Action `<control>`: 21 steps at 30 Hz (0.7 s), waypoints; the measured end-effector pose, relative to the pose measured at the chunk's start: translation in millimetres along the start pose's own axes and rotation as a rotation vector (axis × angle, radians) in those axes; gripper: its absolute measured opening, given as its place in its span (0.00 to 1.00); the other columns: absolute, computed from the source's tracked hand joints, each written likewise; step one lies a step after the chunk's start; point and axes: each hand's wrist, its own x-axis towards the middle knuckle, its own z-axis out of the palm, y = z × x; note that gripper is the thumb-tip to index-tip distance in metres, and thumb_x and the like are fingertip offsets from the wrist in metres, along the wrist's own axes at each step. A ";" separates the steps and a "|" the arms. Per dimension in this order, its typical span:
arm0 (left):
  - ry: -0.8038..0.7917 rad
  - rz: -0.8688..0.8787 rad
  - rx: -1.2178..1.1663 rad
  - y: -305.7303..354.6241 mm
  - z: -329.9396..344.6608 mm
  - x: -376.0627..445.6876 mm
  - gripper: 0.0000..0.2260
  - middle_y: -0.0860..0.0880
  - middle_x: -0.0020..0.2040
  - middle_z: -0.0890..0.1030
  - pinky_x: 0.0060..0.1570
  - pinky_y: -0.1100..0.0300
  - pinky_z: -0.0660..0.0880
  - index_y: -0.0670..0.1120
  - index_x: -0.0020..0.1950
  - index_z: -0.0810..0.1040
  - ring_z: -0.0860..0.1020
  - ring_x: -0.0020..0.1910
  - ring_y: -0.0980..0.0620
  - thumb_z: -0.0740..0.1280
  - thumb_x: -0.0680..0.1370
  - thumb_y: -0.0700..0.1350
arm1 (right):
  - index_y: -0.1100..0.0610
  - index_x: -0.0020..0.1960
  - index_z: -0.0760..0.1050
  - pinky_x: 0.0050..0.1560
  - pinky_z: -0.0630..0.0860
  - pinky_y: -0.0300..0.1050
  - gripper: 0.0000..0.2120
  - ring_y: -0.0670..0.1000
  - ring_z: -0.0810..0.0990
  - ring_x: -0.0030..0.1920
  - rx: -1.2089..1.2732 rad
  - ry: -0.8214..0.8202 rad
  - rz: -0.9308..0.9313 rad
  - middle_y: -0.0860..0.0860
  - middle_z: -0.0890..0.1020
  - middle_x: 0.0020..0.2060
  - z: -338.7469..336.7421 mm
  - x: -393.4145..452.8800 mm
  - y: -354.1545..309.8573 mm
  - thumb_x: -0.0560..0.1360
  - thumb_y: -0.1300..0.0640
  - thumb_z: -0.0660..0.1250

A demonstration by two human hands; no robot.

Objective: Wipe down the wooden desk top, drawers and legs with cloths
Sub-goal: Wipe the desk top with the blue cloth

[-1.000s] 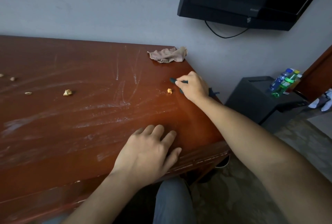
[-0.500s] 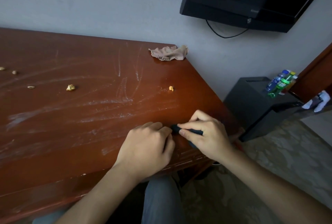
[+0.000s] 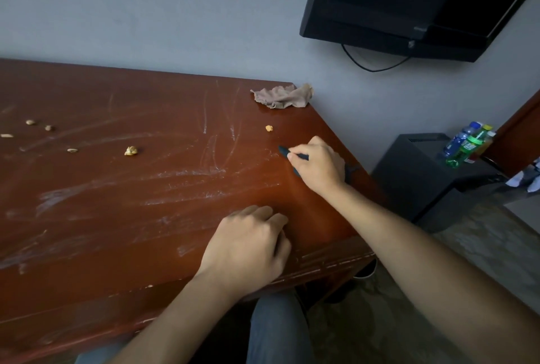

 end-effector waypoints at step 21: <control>0.114 0.058 -0.009 -4.9 2.5 -5.5 0.13 0.56 0.38 0.78 0.30 0.58 0.75 0.52 0.47 0.83 0.78 0.35 0.53 0.59 0.77 0.52 | 0.41 0.61 0.83 0.47 0.70 0.43 0.12 0.52 0.81 0.53 0.029 -0.056 -0.024 0.43 0.78 0.52 21.5 52.8 -6.0 0.79 0.44 0.68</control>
